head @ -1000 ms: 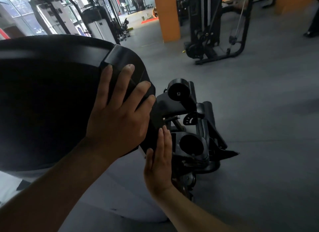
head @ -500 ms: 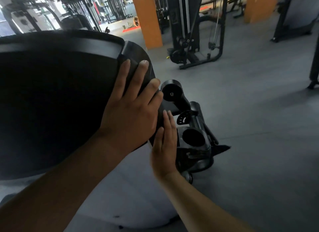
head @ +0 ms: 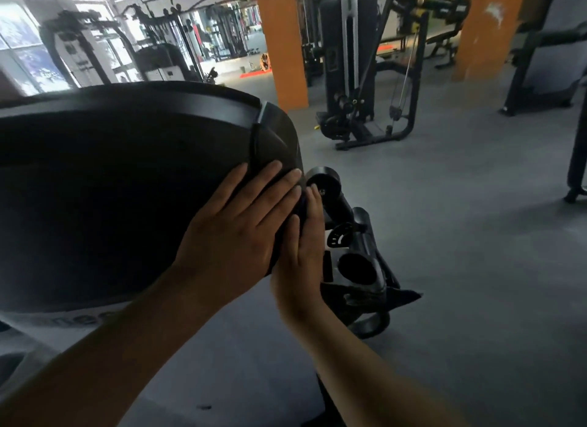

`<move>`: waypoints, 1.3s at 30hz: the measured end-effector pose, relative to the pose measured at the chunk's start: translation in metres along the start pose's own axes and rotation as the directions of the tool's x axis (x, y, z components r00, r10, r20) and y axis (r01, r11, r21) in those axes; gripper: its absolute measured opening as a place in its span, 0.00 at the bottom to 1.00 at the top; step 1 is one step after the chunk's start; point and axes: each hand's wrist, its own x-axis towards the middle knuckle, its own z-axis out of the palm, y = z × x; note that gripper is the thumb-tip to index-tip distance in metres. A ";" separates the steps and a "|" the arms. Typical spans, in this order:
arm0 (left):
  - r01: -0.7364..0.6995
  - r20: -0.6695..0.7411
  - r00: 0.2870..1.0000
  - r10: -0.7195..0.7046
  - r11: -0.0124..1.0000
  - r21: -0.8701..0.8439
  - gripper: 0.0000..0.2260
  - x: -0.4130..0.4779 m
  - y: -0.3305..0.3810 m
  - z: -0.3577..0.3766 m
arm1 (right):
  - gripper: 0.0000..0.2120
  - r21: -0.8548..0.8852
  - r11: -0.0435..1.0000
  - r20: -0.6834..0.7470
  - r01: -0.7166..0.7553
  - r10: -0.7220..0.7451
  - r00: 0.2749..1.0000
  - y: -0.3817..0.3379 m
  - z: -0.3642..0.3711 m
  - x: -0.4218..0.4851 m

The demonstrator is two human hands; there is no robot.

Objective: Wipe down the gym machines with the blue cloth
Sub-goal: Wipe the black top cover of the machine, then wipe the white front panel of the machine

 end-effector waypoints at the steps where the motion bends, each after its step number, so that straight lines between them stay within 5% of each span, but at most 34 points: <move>1: 0.044 -0.024 0.999 -0.045 0.999 -0.023 0.28 -0.006 -0.002 -0.001 | 0.26 -0.004 0.997 0.033 0.077 -0.077 0.996 -0.011 -0.001 0.009; 4: 0.231 -0.122 0.963 -0.241 0.969 -0.088 0.29 -0.028 -0.007 -0.003 | 0.26 -0.036 0.946 0.110 0.322 -0.316 0.942 -0.032 -0.006 0.031; 8: 0.472 -0.218 0.844 -0.491 0.871 -0.134 0.30 -0.050 -0.009 -0.005 | 0.26 -0.083 0.757 0.218 0.648 -0.621 0.753 -0.053 -0.004 0.067; 12: 0.588 -0.251 0.753 -0.608 0.793 -0.156 0.31 -0.046 -0.013 -0.015 | 0.20 -0.016 0.631 0.320 0.776 -0.732 0.602 -0.085 -0.005 0.106; 17: 0.665 -0.252 0.693 -0.676 0.734 -0.138 0.30 -0.027 -0.031 -0.032 | 0.17 -0.022 0.580 0.506 0.814 -0.696 0.510 -0.124 0.001 0.134; 25: 0.712 -0.221 0.674 -0.705 0.700 -0.062 0.30 -0.040 -0.043 -0.046 | 0.24 -0.047 0.591 0.614 0.806 -0.619 0.490 -0.127 -0.002 0.139; 31: 0.748 -0.227 0.635 -0.739 0.661 -0.061 0.29 -0.058 -0.077 -0.052 | 0.26 -0.039 0.442 0.833 0.896 -0.481 0.273 -0.188 0.054 0.138; 39: 0.685 -0.261 0.670 -0.695 0.714 -0.142 0.29 -0.094 -0.112 -0.045 | 0.26 -0.095 0.479 0.846 0.873 -0.423 0.324 -0.205 0.072 0.129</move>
